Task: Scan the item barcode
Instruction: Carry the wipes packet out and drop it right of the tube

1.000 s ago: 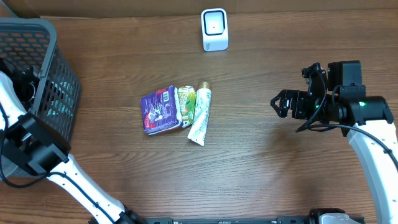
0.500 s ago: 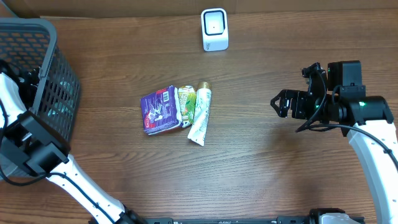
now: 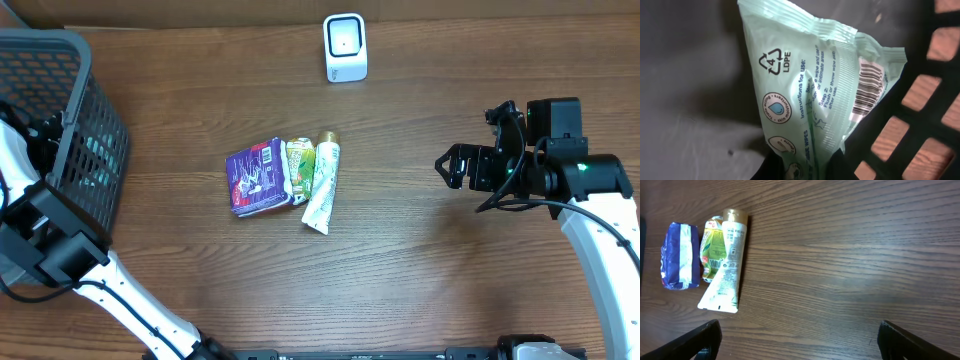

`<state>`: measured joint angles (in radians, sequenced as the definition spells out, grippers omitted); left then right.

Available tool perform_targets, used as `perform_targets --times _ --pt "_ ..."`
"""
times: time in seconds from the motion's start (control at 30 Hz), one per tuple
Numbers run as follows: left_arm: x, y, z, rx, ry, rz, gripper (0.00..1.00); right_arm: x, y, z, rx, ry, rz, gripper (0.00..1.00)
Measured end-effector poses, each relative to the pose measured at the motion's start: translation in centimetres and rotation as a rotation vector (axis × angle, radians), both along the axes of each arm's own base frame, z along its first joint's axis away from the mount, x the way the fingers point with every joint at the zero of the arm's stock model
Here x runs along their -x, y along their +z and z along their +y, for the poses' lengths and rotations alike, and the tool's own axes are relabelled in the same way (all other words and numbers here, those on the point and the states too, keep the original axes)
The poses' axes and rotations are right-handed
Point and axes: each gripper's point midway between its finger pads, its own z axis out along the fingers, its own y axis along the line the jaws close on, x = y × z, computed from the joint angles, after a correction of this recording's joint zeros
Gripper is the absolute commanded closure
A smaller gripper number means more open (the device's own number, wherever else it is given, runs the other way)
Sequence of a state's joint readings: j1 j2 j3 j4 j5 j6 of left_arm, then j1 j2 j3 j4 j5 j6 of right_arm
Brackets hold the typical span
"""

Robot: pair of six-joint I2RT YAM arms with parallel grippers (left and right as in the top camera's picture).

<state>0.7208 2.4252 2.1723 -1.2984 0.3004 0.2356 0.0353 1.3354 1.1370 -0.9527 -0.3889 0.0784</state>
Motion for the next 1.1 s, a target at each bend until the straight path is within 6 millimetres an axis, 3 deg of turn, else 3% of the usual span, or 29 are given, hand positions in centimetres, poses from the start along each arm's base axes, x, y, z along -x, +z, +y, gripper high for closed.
perform_targets --times 0.13,0.27,0.37,0.47,0.63,0.73,0.83,0.9,1.1 --pt "0.7 1.1 0.4 -0.016 0.048 0.048 0.96 -0.1 0.0 0.0 0.000 0.000 -0.004 0.00" --pt "0.2 5.1 1.1 -0.069 0.106 0.004 0.96 -0.3 0.2 0.0 -0.001 0.000 -0.015 0.00" --pt "0.5 10.9 1.1 -0.133 0.156 -0.077 0.96 -0.4 0.2 0.0 -0.001 0.000 -0.018 0.00" --pt "1.3 18.6 0.3 -0.222 0.201 -0.211 0.96 -0.4 0.2 0.0 -0.001 0.000 -0.019 0.00" --pt "4.5 30.5 -3.5 -0.335 0.224 -0.448 0.96 -0.4 0.2 0.0 -0.001 0.000 -0.021 0.00" --pt "5.9 34.7 -6.4 -0.376 0.199 -0.547 0.96 -0.5 0.3 0.0 -0.001 0.000 -0.025 0.00" --pt "6.5 37.2 -10.7 -0.381 0.123 -0.613 0.96 -0.5 0.3 0.0 -0.001 0.000 -0.024 0.00" --pt "6.5 37.8 -14.0 -0.357 0.052 -0.632 0.96 -0.5 0.3 0.0 -0.001 0.000 -0.024 0.00" --pt "6.0 35.6 -24.3 -0.261 -0.224 -0.557 0.96 -0.5 0.3 0.0 -0.001 0.000 -0.025 0.00"
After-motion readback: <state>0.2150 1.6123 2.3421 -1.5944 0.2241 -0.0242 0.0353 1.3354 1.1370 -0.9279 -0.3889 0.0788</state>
